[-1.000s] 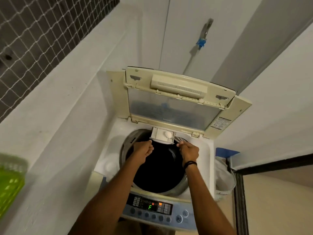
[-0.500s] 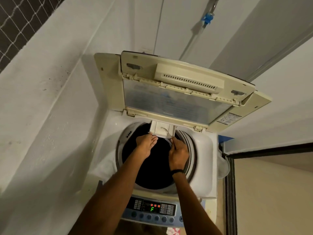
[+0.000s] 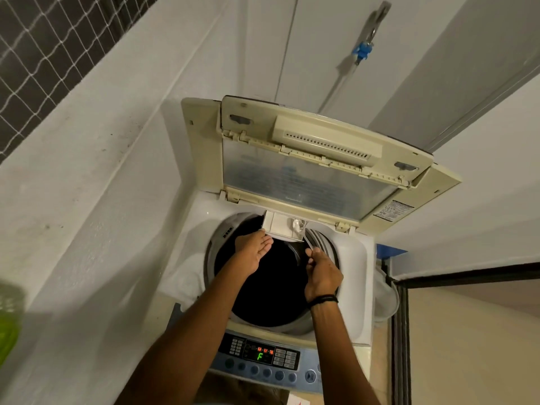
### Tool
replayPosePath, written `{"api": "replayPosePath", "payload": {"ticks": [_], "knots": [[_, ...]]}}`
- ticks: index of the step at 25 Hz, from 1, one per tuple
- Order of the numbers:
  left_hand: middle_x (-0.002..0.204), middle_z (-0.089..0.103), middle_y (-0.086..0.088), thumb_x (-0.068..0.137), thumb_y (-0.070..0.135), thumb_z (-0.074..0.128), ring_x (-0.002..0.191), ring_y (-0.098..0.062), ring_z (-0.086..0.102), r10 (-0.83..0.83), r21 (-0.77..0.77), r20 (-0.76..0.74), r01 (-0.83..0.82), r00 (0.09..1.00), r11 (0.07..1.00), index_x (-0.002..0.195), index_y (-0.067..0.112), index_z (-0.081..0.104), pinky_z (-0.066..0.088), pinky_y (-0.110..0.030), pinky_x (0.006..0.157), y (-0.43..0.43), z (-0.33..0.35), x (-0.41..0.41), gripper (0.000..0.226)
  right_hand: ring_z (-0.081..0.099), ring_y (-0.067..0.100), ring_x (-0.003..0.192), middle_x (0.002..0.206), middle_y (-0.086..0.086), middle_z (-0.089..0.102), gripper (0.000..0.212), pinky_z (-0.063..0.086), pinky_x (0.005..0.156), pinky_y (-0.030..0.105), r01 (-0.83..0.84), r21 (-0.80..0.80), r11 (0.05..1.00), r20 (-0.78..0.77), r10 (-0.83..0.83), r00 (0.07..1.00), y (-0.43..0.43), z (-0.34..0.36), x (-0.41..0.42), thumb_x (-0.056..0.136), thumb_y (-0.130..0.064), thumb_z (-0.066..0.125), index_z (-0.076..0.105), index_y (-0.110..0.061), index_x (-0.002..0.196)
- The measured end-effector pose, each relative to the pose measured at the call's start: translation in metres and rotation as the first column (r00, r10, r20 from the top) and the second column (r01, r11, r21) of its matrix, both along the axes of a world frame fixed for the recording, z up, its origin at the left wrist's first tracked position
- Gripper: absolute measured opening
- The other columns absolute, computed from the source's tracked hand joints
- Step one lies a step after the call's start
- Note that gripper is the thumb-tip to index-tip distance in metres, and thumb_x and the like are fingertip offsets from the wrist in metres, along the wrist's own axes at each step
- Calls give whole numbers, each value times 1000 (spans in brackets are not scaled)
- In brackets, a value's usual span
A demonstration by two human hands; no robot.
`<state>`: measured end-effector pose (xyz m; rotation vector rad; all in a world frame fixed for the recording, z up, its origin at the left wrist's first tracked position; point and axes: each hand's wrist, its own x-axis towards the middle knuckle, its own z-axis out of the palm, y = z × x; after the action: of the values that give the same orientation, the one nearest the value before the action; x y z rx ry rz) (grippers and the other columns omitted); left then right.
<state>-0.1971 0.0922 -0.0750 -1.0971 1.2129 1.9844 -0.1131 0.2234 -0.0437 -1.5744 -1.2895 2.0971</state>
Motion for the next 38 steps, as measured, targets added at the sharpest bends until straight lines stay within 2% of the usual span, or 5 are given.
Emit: {"api": "replayPosePath", "payload": {"ticks": [10,15,21,28,38], "knots": [[87,74,-15,91,9,65,80,-22,72,296,99,-242,-280,924,955,102,-2,70,59,-28,76,-79,148,90,17,47,4,54,89,8,65,10,39,40,11,-487,-221,845,-333,404,852,-23,104,39,94,-9,60,70,-10,94],[87,74,-11,93,11,61,80,-19,70,461,134,-444,-452,768,882,102,4,71,56,-26,77,-133,231,172,16,48,-11,79,94,-18,53,43,44,76,11,-793,591,150,-65,988,138,-64,155,40,91,6,50,61,-12,128],[83,75,-9,87,8,62,71,-14,69,634,149,-581,-700,510,699,99,4,73,55,-21,68,-193,296,285,16,53,4,58,84,10,75,18,42,49,11,-961,140,239,-524,841,133,-182,221,77,91,-5,62,79,-9,93],[99,67,-15,90,7,61,94,-24,65,777,117,-611,-954,149,275,99,8,67,57,-27,84,-276,318,345,11,61,17,62,72,12,76,20,46,61,32,-518,846,-125,-119,904,-412,-310,244,92,91,-6,65,78,-11,77],[71,64,-1,87,51,59,57,-18,66,825,40,-447,-914,345,403,92,26,60,54,-29,60,-322,315,339,26,63,34,103,106,8,73,27,50,83,33,-60,695,-717,703,695,-154,-391,256,76,88,-18,53,76,-15,101]]}}
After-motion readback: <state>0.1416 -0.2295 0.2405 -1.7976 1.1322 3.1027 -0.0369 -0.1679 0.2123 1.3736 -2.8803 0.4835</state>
